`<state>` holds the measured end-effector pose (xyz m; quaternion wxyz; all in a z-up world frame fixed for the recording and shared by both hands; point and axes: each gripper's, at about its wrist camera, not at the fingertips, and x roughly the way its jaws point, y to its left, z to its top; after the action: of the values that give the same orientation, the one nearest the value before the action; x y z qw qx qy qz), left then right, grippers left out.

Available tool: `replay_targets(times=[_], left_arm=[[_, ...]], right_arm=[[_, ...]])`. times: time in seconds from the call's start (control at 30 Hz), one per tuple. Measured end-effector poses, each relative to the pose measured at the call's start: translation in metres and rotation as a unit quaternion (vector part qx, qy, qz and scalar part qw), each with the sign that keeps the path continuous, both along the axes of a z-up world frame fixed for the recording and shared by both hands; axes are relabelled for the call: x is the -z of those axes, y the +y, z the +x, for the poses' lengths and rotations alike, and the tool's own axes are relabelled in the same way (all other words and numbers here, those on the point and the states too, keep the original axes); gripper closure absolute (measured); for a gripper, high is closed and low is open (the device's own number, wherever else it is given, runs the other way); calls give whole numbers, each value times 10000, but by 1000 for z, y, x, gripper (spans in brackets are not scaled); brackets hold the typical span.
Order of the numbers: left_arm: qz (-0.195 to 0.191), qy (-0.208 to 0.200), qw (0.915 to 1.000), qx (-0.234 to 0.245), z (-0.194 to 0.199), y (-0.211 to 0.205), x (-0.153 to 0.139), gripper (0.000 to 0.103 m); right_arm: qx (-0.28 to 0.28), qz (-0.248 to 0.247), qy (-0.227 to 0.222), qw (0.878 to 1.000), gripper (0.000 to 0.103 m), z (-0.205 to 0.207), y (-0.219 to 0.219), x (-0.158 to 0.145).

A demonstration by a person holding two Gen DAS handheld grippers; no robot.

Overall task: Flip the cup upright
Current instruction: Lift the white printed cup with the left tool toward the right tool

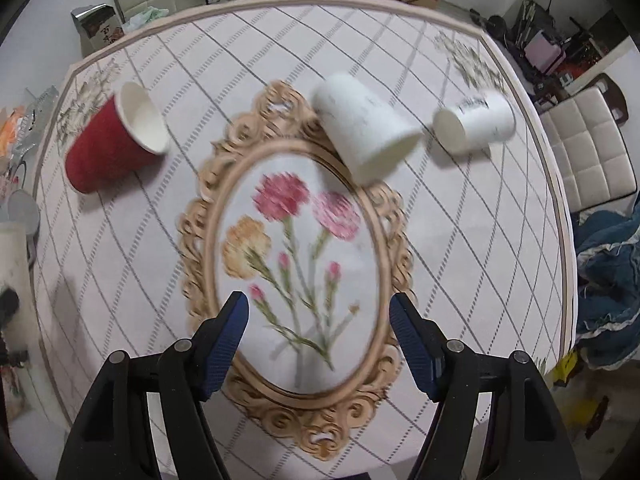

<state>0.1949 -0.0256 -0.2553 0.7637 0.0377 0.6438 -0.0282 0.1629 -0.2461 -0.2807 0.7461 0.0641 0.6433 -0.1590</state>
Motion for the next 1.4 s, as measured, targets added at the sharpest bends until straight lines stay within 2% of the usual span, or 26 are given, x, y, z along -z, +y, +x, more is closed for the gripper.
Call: replay_targets(times=[0.13, 0.3, 0.43, 0.53, 0.77, 0.8, 0.9, 0.93, 1.3, 1.4], left_arm=[[-206, 312, 9993, -14, -26, -38, 30, 48], [-383, 677, 9970, 24, -40, -75, 68, 48], [-313, 826, 9960, 88, -46, -95, 91, 47], [-242, 670, 9973, 152, -46, -102, 89, 47], [-297, 730, 9968, 146, -45, -105, 88, 45], [-300, 746, 9967, 128, -45, -104, 89, 43], [-210, 718, 9970, 201, -39, -108, 87, 10], [-169, 689, 9972, 228, -39, -108, 87, 7], [-58, 411, 9990, 179, -31, -112, 68, 7], [54, 266, 9995, 133, -34, -102, 54, 7]], right_arm=[[106, -31, 188, 9998, 24, -22, -30, 18], [230, -164, 392, 9988, 24, -43, -64, 37], [349, -231, 508, 9978, 24, -57, -86, 48], [429, -256, 533, 9973, 24, -64, -99, 52], [599, -187, 524, 9966, 24, -76, -117, 56], [609, -178, 514, 9967, 24, -75, -119, 56], [630, -146, 464, 9968, 24, -74, -121, 54], [631, -138, 442, 9969, 24, -75, -123, 53], [675, -170, 290, 9972, 19, -74, -121, 43], [580, -198, 353, 9975, 1, -73, -122, 44]])
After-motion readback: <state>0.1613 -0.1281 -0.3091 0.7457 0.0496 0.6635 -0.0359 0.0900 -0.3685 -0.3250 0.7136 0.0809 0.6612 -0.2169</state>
